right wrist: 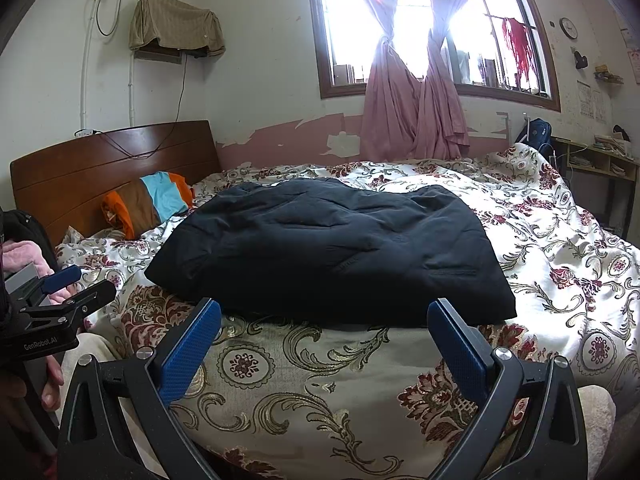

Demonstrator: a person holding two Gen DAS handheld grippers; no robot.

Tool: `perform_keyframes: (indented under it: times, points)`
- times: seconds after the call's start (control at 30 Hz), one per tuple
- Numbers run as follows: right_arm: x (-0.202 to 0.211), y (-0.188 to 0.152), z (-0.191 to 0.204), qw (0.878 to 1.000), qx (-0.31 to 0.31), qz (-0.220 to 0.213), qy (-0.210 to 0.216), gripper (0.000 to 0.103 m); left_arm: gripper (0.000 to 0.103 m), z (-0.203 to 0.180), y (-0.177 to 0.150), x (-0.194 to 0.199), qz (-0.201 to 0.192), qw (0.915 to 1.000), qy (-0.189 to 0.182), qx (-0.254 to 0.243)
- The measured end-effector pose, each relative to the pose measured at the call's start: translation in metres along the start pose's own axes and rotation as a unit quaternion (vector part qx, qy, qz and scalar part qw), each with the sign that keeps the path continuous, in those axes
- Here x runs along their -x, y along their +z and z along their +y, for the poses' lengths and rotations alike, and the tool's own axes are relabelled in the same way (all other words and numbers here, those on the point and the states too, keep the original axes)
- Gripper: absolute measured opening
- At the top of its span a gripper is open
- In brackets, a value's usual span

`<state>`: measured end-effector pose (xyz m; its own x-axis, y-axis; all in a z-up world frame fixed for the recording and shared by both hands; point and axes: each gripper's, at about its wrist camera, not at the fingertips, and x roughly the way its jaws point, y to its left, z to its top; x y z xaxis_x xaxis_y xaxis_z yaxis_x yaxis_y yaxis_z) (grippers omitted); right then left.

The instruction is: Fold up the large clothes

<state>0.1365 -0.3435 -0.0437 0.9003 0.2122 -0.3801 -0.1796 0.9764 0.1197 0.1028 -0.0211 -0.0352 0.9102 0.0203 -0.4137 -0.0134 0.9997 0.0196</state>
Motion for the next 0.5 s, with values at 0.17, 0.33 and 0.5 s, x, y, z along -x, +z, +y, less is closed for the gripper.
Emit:
perform_keyframes:
  times: [0.17, 0.33, 0.5]
  points:
    - [0.0006, 0.0003, 0.0012, 1.000, 0.000, 0.000, 0.000, 0.101, 0.103, -0.0006, 0.0011, -0.0004, 0.003, 1.0000, -0.003, 0.000]
    - [0.0005, 0.0003, 0.0012, 1.000, 0.000, 0.000, -0.001, 0.101, 0.103, -0.0003, 0.0031, -0.0036, 0.012, 0.9999, 0.002, 0.006]
    - [0.0009, 0.0003, 0.0015, 1.000, -0.001, 0.000, 0.000, 0.101, 0.103, -0.0047, 0.0025, -0.0048, 0.017, 0.9995, 0.026, 0.000]
